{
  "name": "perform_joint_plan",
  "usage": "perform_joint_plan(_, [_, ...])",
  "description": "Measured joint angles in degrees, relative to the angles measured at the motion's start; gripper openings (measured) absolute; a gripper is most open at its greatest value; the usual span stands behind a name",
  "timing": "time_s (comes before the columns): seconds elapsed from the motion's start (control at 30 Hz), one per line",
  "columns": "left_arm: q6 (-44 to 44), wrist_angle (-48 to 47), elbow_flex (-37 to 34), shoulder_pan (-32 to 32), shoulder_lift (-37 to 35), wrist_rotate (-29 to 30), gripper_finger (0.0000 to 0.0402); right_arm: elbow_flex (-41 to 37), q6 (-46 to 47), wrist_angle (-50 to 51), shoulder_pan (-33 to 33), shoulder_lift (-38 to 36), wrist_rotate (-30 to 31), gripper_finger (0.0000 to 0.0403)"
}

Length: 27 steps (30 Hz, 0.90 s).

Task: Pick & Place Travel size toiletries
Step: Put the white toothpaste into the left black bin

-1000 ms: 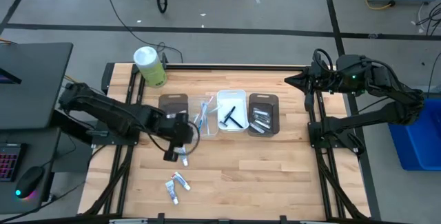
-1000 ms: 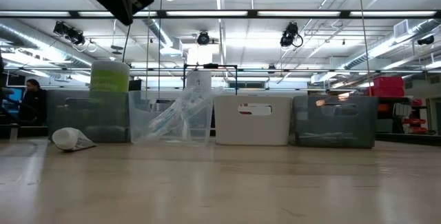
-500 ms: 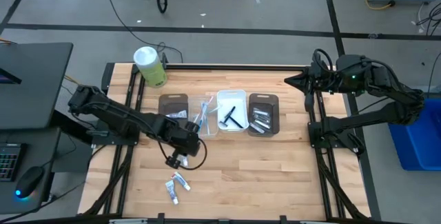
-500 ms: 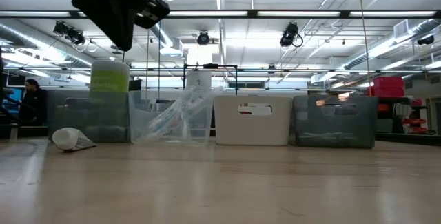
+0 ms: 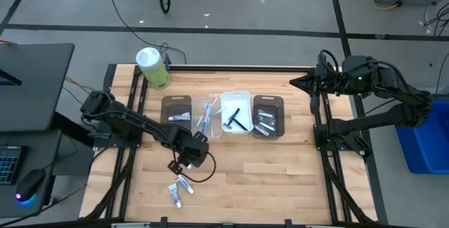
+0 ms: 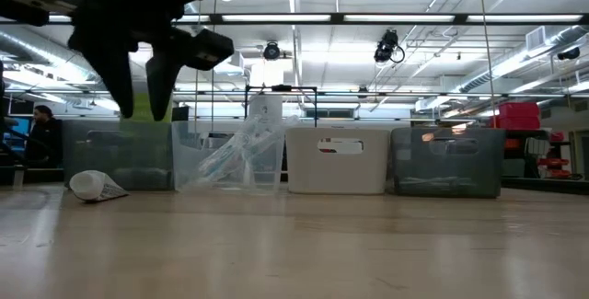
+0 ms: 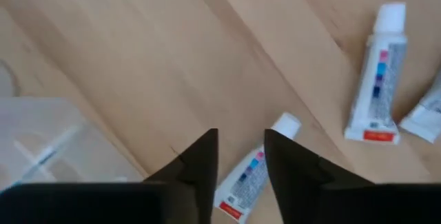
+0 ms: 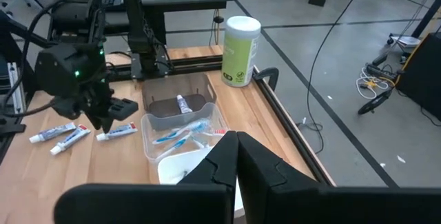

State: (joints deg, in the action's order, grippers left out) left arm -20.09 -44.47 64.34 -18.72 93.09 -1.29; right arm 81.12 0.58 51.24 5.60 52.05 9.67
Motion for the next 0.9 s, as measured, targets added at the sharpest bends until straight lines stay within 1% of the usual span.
perform_joint_plan(0.23, [-3.25, -1.62, -0.02, -0.02, 0.82, -1.35, 0.019, 0.0, 0.0, 0.02, -0.01, 0.0, 0.01, 0.0014])
perform_joint_plan(0.4, [-3.79, -3.75, -0.08, -0.02, 0.82, -1.45, 0.0216, 0.0, 0.0, 0.0, 0.0, 0.0, 0.04, 0.0014])
perform_joint_plan(0.57, [-4.63, -2.0, -3.14, 0.0, 0.8, -2.23, 0.0224, 0.0, 0.0, 0.02, 0.0, -0.01, 0.2, 0.0014])
perform_joint_plan(0.67, [-5.88, -0.93, -5.31, -0.02, 0.8, -2.34, 0.0223, 0.0, 0.0, 0.02, 0.0, 0.0, 0.2, 0.0014])
perform_joint_plan(0.77, [-6.67, -0.4, -6.64, -0.02, 0.8, -1.17, 0.0221, 0.0, 0.0, 0.02, -0.01, -0.01, 0.2, 0.0014])
perform_joint_plan(0.9, [-7.32, 1.49, -8.64, 0.0, 0.8, -1.67, 0.022, 0.0, 0.0, 0.02, -0.01, -0.01, 0.19, 0.0014])
